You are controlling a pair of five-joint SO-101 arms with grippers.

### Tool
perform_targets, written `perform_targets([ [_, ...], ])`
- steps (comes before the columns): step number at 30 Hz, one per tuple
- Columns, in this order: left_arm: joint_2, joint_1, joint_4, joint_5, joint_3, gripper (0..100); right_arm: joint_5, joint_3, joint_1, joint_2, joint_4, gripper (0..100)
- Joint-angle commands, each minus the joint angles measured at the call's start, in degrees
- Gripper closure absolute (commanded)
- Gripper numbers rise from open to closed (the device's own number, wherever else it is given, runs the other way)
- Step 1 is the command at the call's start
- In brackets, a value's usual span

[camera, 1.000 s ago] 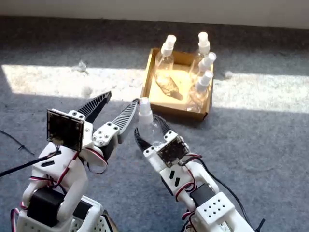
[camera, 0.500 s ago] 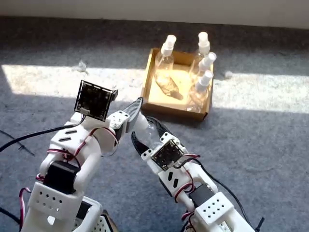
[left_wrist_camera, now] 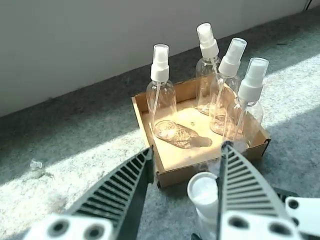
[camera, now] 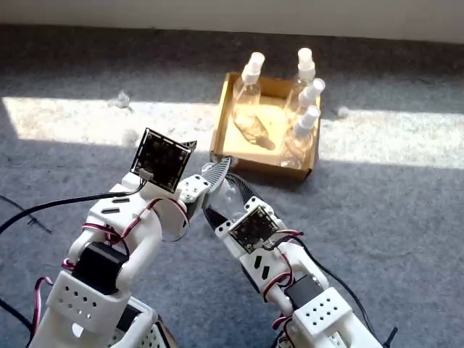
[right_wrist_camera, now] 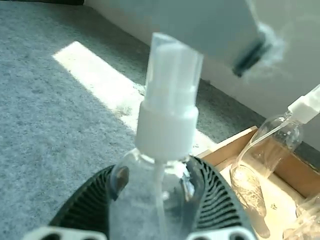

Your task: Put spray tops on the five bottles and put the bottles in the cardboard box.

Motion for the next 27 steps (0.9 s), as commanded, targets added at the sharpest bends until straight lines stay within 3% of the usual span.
perform_targets([
  [1,1.4,1.5,0.1,-0.6,-0.1,79,0.2,4.1,0.7,-0.8,-0.5,99.5],
  [6,1.2,-1.4,0.1,-0.4,-3.2,79,0.2,4.1,0.7,-0.8,-0.5,99.5],
  [13,-9.9,-15.3,1.0,5.8,-3.8,79,0.2,4.1,0.7,-0.8,-0.5,99.5],
  [19,-18.9,-13.9,2.2,5.1,2.9,79,0.2,4.2,0.7,-0.7,-0.4,99.5],
  [27,-15.9,-7.0,2.3,-0.3,3.2,79,0.2,4.2,0.6,-0.7,-0.4,99.5],
])
